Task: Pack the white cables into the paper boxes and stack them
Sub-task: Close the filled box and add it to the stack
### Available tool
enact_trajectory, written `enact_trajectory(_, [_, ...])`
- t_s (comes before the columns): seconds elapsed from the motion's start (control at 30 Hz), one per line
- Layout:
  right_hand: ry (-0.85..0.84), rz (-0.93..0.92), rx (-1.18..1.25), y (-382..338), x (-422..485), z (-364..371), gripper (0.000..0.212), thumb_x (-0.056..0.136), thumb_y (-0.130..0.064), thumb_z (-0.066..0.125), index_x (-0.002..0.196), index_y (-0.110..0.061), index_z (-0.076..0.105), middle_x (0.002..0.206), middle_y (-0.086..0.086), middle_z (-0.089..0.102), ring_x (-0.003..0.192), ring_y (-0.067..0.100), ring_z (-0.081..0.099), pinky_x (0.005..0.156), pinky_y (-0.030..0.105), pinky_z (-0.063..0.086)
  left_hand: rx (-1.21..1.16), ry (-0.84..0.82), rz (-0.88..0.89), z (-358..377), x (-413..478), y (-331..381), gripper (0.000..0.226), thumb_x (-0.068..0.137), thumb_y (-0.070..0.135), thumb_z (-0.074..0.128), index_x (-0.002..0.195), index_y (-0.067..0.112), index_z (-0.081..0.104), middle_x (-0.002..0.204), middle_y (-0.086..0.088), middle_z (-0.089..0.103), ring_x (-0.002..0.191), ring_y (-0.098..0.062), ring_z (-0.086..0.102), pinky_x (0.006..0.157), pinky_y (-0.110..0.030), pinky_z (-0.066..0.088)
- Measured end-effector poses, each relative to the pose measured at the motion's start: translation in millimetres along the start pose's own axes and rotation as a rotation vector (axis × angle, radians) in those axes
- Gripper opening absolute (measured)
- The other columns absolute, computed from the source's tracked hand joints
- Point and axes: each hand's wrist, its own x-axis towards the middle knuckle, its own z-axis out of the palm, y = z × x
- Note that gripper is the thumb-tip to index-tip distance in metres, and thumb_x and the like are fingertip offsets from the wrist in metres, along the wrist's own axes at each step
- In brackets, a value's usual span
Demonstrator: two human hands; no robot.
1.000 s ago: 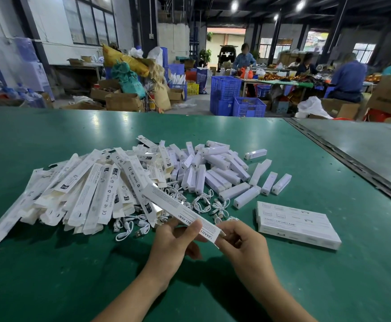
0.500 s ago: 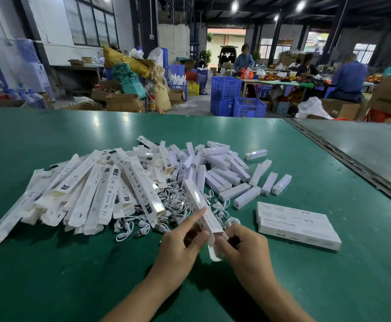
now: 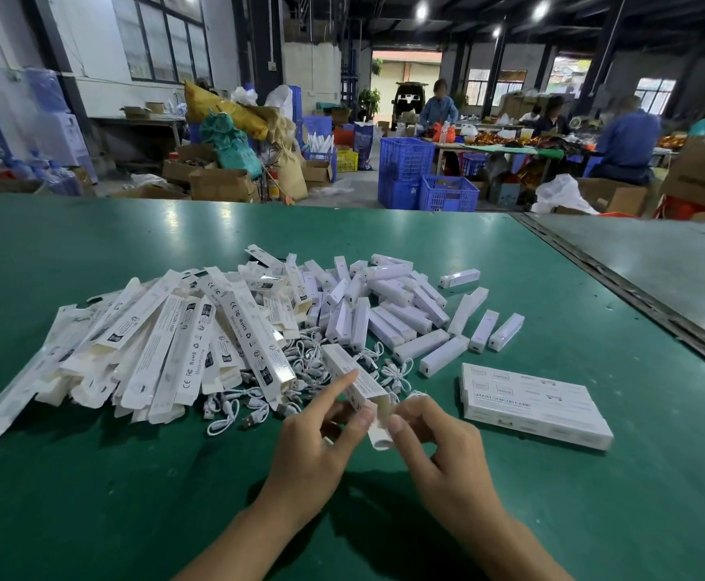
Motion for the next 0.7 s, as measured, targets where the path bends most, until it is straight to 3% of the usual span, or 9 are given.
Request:
enact_trajectory(0.1, [-0.078, -0.065, -0.016, -0.9, -0.8, -0.4, 0.026, 0.093, -0.046, 0.056, 0.1, -0.023, 0.064, 0.097, -0.016, 0.065, 0.088, 0.007, 0.065, 0.073, 0.02, 0.051, -0.013, 0.055, 0.017, -1.6, 1.7, -1.6, 0.041, 0.083, 0.067, 0.053, 0.122, 0.058, 0.057, 0.073, 0.017, 0.069, 0.065, 0.001, 0.062, 0.061, -0.008, 0.044])
enact_trajectory(0.17, [-0.121, -0.117, -0.04, 0.6, -1.8, -0.2, 0.028, 0.091, -0.05, 0.058, 0.104, -0.025, 0.063, 0.114, -0.016, 0.059, 0.102, 0.008, 0.062, 0.078, 0.019, 0.051, -0.024, 0.068, 0.026, -2.3, 2.6, -3.1, 0.037, 0.083, 0.065, 0.052, 0.12, 0.06, 0.058, 0.075, 0.014, 0.07, 0.067, -0.003, 0.063, 0.063, -0.017, 0.049])
enact_trajectory(0.27, [-0.094, -0.15, -0.076, 3.0, -0.5, 0.3, 0.02, 0.085, -0.04, 0.068, 0.101, -0.029, 0.063, 0.134, -0.02, 0.053, 0.113, 0.003, 0.059, 0.08, 0.019, 0.052, -0.017, 0.046, 0.035, -1.5, 1.6, -4.8, 0.035, 0.085, 0.065, 0.052, 0.119, 0.061, 0.058, 0.083, 0.006, 0.073, 0.074, -0.01, 0.068, 0.069, -0.026, 0.055])
enact_trajectory(0.4, [-0.033, -0.183, -0.116, 9.3, 1.2, 2.4, 0.012, 0.085, -0.026, 0.072, 0.095, -0.02, 0.069, 0.131, -0.02, 0.057, 0.106, -0.002, 0.062, 0.078, 0.023, 0.054, 0.016, 0.046, 0.063, 0.0, 0.2, -1.6, 0.032, 0.087, 0.062, 0.049, 0.118, 0.061, 0.059, 0.083, 0.011, 0.072, 0.073, -0.007, 0.068, 0.063, -0.014, 0.05])
enact_trajectory(0.5, [0.006, -0.192, -0.117, 6.8, 1.5, 3.3, 0.014, 0.087, -0.032, 0.069, 0.094, -0.021, 0.069, 0.125, -0.022, 0.059, 0.102, -0.004, 0.063, 0.075, 0.02, 0.053, 0.013, 0.02, 0.049, -0.2, -0.9, 0.3, 0.034, 0.088, 0.06, 0.049, 0.12, 0.056, 0.06, 0.087, 0.013, 0.072, 0.076, -0.007, 0.068, 0.063, -0.017, 0.052])
enact_trajectory(0.6, [0.042, -0.163, -0.096, 1.3, 1.8, 2.2, 0.021, 0.089, -0.043, 0.065, 0.095, -0.023, 0.066, 0.119, -0.023, 0.061, 0.094, -0.004, 0.064, 0.073, 0.019, 0.054, 0.015, -0.004, 0.025, 0.0, -1.6, 1.3, 0.028, 0.092, 0.052, 0.053, 0.119, 0.053, 0.059, 0.097, 0.025, 0.072, 0.09, 0.004, 0.068, 0.072, -0.007, 0.048])
enact_trajectory(0.7, [0.072, -0.129, -0.081, 0.6, -0.1, 1.6, 0.018, 0.086, -0.037, 0.069, 0.1, -0.031, 0.058, 0.107, -0.024, 0.064, 0.088, -0.003, 0.064, 0.073, 0.018, 0.053, 0.018, -0.022, 0.019, 0.5, -2.3, 1.6, 0.029, 0.094, 0.047, 0.05, 0.119, 0.055, 0.06, 0.091, 0.021, 0.073, 0.078, 0.006, 0.066, 0.068, -0.006, 0.045])
